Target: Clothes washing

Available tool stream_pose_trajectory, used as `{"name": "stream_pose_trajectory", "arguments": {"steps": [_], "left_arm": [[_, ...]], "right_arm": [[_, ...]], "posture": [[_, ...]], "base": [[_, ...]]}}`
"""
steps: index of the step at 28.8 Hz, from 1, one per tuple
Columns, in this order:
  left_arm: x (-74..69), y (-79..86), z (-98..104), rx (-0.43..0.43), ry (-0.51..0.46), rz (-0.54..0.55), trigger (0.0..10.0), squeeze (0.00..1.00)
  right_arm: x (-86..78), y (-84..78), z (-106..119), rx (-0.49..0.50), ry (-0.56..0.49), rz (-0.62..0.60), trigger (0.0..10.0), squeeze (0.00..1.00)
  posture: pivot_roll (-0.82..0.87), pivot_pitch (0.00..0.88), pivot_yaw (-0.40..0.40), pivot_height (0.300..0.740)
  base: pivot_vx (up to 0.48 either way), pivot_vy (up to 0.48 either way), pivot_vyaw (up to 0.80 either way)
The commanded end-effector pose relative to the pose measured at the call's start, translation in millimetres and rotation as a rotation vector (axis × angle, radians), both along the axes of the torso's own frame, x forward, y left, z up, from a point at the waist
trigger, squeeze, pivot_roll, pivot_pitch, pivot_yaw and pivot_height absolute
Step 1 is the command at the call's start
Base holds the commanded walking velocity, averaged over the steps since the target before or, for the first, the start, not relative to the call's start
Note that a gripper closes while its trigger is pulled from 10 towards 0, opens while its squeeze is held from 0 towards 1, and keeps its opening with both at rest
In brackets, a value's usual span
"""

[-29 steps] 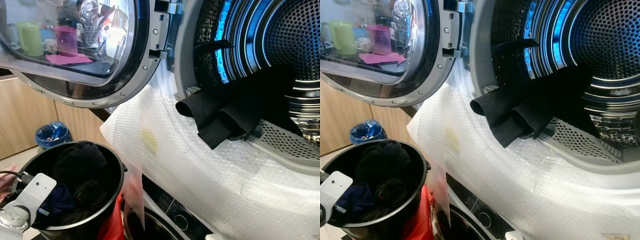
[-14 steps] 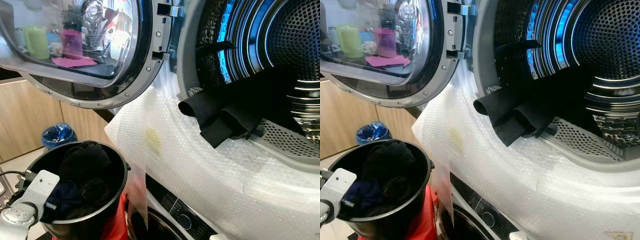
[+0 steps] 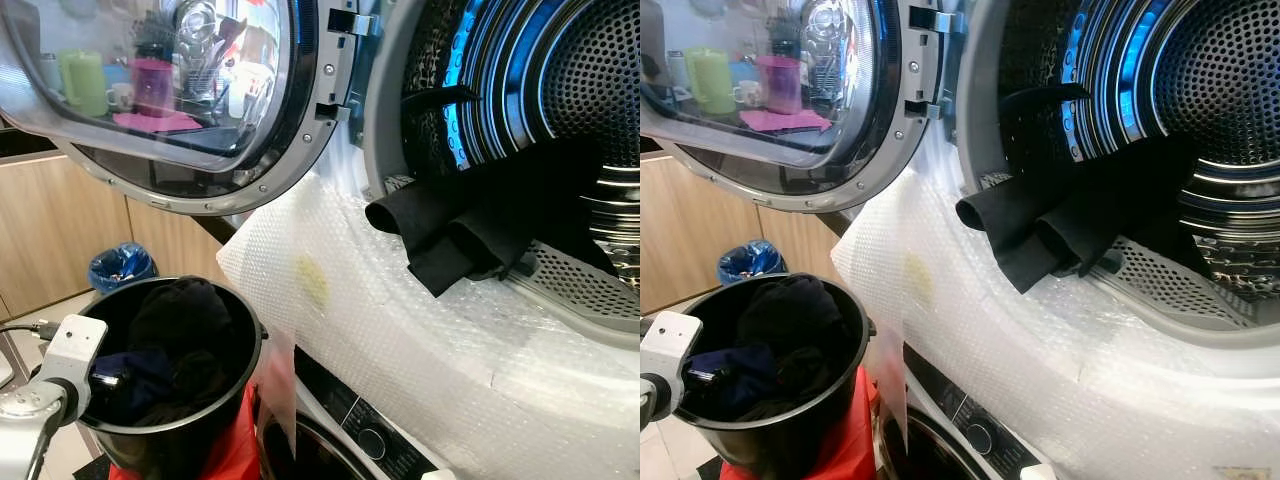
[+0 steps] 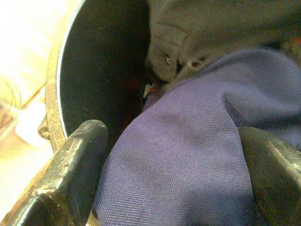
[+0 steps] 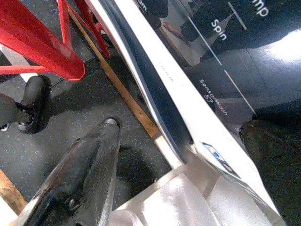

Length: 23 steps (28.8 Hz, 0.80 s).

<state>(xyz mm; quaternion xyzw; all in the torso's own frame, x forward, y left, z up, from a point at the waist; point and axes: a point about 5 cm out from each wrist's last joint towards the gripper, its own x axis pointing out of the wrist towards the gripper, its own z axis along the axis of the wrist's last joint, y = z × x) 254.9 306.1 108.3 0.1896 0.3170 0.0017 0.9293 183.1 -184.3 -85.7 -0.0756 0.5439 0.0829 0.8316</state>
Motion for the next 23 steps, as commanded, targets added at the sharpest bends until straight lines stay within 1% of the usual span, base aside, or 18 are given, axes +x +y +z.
{"name": "stream_pose_trajectory", "arguments": {"steps": [1, 3, 4, 6, 7, 8, 9, 10, 11, 12, 13, 14, 16, 18, 19, 20, 22, 23], "left_arm": [[-14.1, 1.4, -31, 0.014, 0.161, 0.002, 10.0, 0.0], [-12.6, 8.7, -25, 0.061, 0.156, 0.015, 10.0, 0.0], [-11.6, 9.2, -24, 0.059, 0.15, 0.015, 10.0, 0.0], [-9.9, 11.0, -18, 0.103, 0.149, 0.001, 10.0, 0.0], [-9.3, 12.8, -12, 0.21, 0.168, -0.038, 10.0, 0.0], [-9.2, 13.2, -11, 0.235, 0.174, -0.049, 10.0, 0.0], [-8.6, 12.7, -7, 0.319, 0.188, -0.105, 10.0, 0.0], [-8.5, 12.2, -5, 0.341, 0.192, -0.122, 10.0, 0.0], [-5.5, 8.2, -1, 0.375, 0.175, -0.174, 10.0, 0.0], [-4.0, 6.2, 1, 0.384, 0.17, -0.192, 10.0, 0.0], [-2.7, 5.8, 5, 0.419, 0.167, -0.207, 10.0, 0.0], [-2.7, 5.8, 5, 0.419, 0.167, -0.207, 10.0, 0.0], [1.0, 12.6, 14, 0.511, 0.157, -0.199, 10.0, 0.0], [2.3, 15.8, 19, 0.558, 0.152, -0.201, 10.0, 0.0], [5.3, 18.9, 28, 0.603, 0.139, -0.197, 10.0, 0.0], [6.8, 21.1, 32, 0.63, 0.142, -0.201, 10.0, 0.0], [8.1, 22.8, 35, 0.653, 0.149, -0.204, 10.0, 0.0], [7.1, 23.5, 34, 0.65, 0.171, -0.211, 10.0, 0.0]], "right_arm": [[4.8, -15.3, 4, -0.048, -0.015, -0.008, 10.0, 0.0], [3.7, -15.0, 4, -0.05, -0.011, -0.007, 10.0, 0.0], [3.5, -14.8, 4, -0.049, -0.011, -0.007, 10.0, 0.0], [2.7, -13.8, 3, -0.046, -0.009, -0.008, 10.0, 0.0], [2.0, -12.5, 3, -0.043, -0.007, -0.008, 10.0, 0.0], [1.9, -12.2, 2, -0.042, -0.007, -0.008, 10.0, 0.0], [1.2, -10.7, 2, -0.039, -0.003, -0.006, 10.0, 0.0], [0.9, -10.1, 2, -0.037, -0.002, -0.006, 10.0, 0.0], [0.8, -8.6, 1, -0.033, 0.0, -0.003, 10.0, 0.0], [0.8, -7.8, 1, -0.032, 0.001, 0.0, 10.0, 0.0], [0.6, -6.8, 1, -0.031, 0.003, 0.002, 10.0, 0.0], [0.6, -6.8, 1, -0.031, 0.003, 0.002, 10.0, 0.0], [0.7, -5.3, 1, -0.03, 0.003, 0.007, 10.0, 0.0], [0.6, -5.2, 1, -0.029, 0.004, 0.008, 10.0, 0.0], [0.2, -5.1, 1, -0.029, 0.005, 0.01, 10.0, 0.0], [-0.3, -5.2, 0, -0.031, 0.009, 0.014, 10.0, 0.0], [-0.2, -5.2, 0, -0.031, 0.009, 0.013, 10.0, 0.0], [-0.4, -5.3, 0, -0.031, 0.01, 0.014, 10.0, 0.0]], "posture": [[0.19, 0.023, -0.264, 0.74], [0.2, 0.023, -0.26, 0.74], [0.2, 0.023, -0.26, 0.74], [0.2, 0.023, -0.256, 0.74], [0.2, 0.023, -0.256, 0.74], [0.2, 0.023, -0.256, 0.74], [0.2, 0.025, -0.253, 0.74], [0.21, 0.025, -0.252, 0.74], [0.21, 0.025, -0.252, 0.74], [0.21, 0.025, -0.252, 0.74], [0.21, 0.029, -0.251, 0.74], [0.21, 0.029, -0.251, 0.74], [0.21, 0.029, -0.252, 0.74], [0.22, 0.032, -0.253, 0.74], [0.22, 0.032, -0.254, 0.74], [0.22, 0.035, -0.255, 0.74], [0.22, 0.035, -0.255, 0.74], [0.22, 0.039, -0.257, 0.74]], "base": [[0.0, 0.0, 0.0], [0.0, 0.0, 0.0], [0.0, 0.0, 0.0], [0.0, 0.0, 0.0], [0.0, 0.0, 0.0], [0.0, 0.0, 0.0], [0.0, 0.0, 0.0], [0.0, 0.0, 0.0], [0.0, 0.0, 0.0], [0.0, 0.0, 0.0], [0.0, 0.0, 0.0], [0.0, 0.0, 0.0], [0.0, 0.0, 0.0], [0.0, 0.0, 0.0], [0.0, 0.0, 0.0], [0.0, 0.0, 0.0], [0.0, 0.0, 0.0], [0.0, 0.0, 0.0]]}}
